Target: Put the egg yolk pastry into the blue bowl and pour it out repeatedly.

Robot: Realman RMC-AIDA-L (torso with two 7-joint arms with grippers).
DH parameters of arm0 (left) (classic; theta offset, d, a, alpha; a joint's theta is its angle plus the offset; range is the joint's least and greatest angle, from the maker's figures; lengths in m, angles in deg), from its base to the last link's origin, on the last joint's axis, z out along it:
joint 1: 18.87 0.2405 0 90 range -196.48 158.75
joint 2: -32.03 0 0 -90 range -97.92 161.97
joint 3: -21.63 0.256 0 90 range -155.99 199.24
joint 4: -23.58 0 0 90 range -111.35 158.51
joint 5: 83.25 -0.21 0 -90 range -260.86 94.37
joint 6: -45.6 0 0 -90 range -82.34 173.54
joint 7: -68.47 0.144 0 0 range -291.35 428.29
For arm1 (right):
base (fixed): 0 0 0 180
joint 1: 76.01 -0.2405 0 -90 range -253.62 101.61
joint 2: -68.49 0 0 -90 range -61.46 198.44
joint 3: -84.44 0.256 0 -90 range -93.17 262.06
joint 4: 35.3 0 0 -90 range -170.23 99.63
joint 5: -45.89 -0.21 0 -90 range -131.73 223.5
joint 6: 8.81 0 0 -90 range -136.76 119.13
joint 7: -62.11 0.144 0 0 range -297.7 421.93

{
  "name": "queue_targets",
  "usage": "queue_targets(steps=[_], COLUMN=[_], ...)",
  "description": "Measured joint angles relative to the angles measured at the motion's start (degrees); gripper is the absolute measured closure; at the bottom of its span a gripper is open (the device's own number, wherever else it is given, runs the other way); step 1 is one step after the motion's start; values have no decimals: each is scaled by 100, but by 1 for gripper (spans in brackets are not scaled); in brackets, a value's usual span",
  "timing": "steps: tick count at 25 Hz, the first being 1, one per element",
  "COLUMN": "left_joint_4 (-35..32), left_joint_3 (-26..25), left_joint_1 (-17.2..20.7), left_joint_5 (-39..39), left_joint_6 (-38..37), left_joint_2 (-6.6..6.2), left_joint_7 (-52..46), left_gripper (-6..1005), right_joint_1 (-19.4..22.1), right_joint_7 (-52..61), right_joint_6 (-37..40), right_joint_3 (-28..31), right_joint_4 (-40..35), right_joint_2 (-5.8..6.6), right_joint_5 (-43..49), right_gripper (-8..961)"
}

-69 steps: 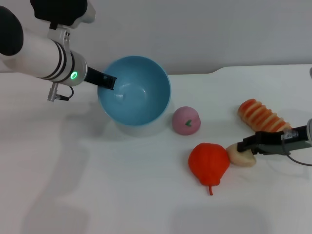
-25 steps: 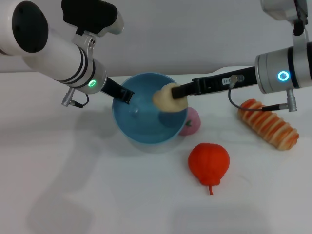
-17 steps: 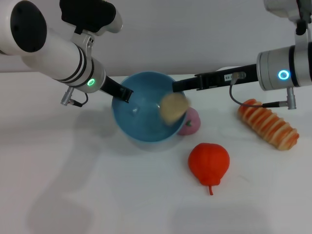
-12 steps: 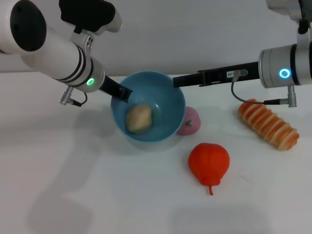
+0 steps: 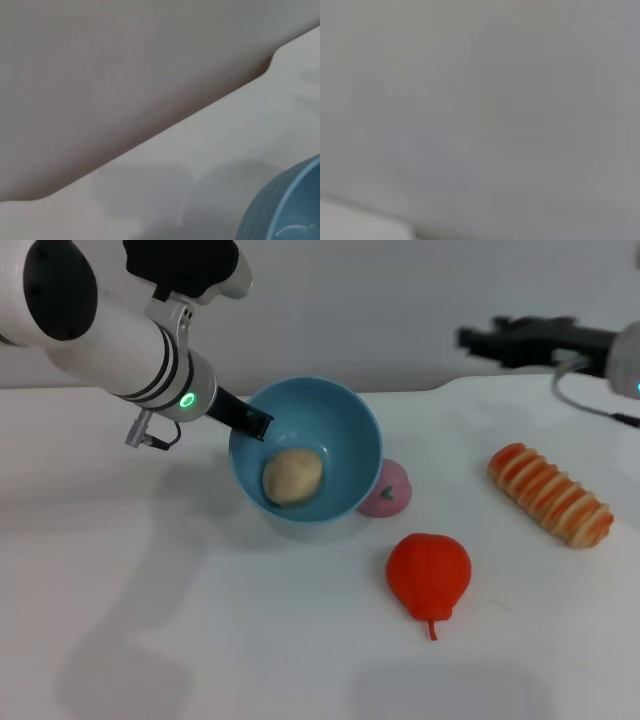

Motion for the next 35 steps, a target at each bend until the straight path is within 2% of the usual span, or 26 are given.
queue_targets(steps=[3, 6, 12, 22, 25, 29, 35], left_joint_4=[7, 0, -22, -64, -92, -97, -98], left_joint_3=[1, 1, 1, 21, 6, 2, 40], left_joint_1=[35, 51, 90, 98, 91, 67, -43], left_joint_5=[26, 30, 45, 48, 48, 48, 48], left_joint_6=[-136, -210, -291, -606, -620, -634, -777], left_joint_2=[0, 0, 5, 22, 23, 19, 19], left_joint_7=[-3, -4, -8, -10, -10, -9, 24], left_gripper=[1000, 1001, 1001, 1001, 1001, 1000, 1000], right_joint_1=[216, 359, 693, 1104, 1428, 1800, 1849], right_joint_7=[-1079, -2449, -5246, -8052, -8487, -8525, -8537], right_joint_6=[-472, -720, -720, -328, 256, 911, 1035], right_joint_3=[-7, 1, 50, 83, 96, 139, 308], right_joint_4=[60, 365, 1059, 1947, 2224, 2488, 2790], right_joint_2=[-16, -26, -8, -21, -22, -7, 0], right_joint_5=[-650, -1755, -4838, -7247, -8072, -8620, -8705], right_gripper=[421, 420, 421, 422, 420, 420, 420])
